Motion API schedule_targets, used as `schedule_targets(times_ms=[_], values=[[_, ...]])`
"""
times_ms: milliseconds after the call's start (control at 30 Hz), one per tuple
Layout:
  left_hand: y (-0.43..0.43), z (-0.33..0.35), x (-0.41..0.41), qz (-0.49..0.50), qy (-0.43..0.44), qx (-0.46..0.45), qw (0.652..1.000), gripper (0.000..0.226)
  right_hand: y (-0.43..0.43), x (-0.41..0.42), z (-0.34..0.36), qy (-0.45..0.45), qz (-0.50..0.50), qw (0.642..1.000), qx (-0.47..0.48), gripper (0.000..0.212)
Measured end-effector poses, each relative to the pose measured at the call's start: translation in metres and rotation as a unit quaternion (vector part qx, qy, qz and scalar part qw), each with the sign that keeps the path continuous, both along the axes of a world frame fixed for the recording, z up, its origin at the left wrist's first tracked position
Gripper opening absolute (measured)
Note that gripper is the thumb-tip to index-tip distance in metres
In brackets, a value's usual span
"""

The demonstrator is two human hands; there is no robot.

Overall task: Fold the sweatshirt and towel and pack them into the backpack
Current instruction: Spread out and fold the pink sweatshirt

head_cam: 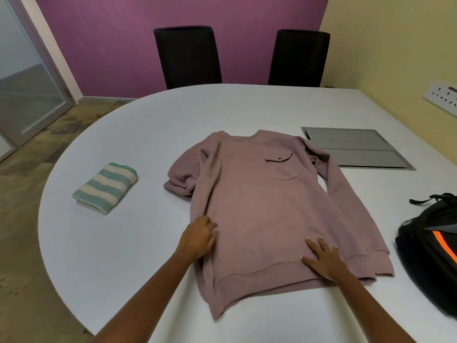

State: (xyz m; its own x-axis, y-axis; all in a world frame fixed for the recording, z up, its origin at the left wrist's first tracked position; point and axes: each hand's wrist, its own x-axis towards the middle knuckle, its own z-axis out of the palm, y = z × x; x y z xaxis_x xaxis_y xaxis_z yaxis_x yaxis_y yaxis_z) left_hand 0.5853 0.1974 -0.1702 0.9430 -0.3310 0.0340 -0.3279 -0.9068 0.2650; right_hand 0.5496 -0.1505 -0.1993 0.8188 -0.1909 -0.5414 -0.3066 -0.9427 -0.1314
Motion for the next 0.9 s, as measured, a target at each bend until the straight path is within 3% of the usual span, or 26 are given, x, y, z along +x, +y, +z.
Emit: schedule_targets(times_ms=[200, 267, 467, 600, 733, 800, 900], values=[[-0.014, 0.006, 0.047, -0.022, -0.023, 0.119, 0.992, 0.058, -0.031, 0.032, 0.001, 0.026, 0.026, 0.999, 0.000, 0.073], [-0.019, 0.006, 0.061, -0.035, 0.014, 0.115, 0.993, 0.061, -0.040, 0.042, 0.002, 0.029, 0.032, 0.999, -0.002, 0.074], [-0.024, -0.009, 0.087, -0.017, 0.125, 0.232, 0.964, 0.071, -0.057, 0.082, 0.003, 0.044, 0.051, 0.997, -0.025, 0.081], [-0.028, -0.021, 0.082, 0.003, 0.136, 0.257, 0.957, 0.081, -0.051, 0.104, 0.011, 0.047, 0.057, 0.996, -0.056, 0.074], [-0.034, -0.023, 0.080, 0.016, 0.127, 0.256, 0.958, 0.081, 0.003, 0.099, 0.021, -0.063, 0.067, 0.987, -0.132, 0.061], [-0.038, -0.019, 0.082, 0.016, 0.112, 0.266, 0.957, 0.081, 0.040, 0.088, 0.015, -0.138, 0.060, 0.984, -0.093, 0.057], [-0.045, -0.008, 0.090, 0.007, 0.101, 0.256, 0.961, 0.070, 0.093, 0.069, 0.010, -0.139, 0.015, 0.990, 0.011, 0.062]])
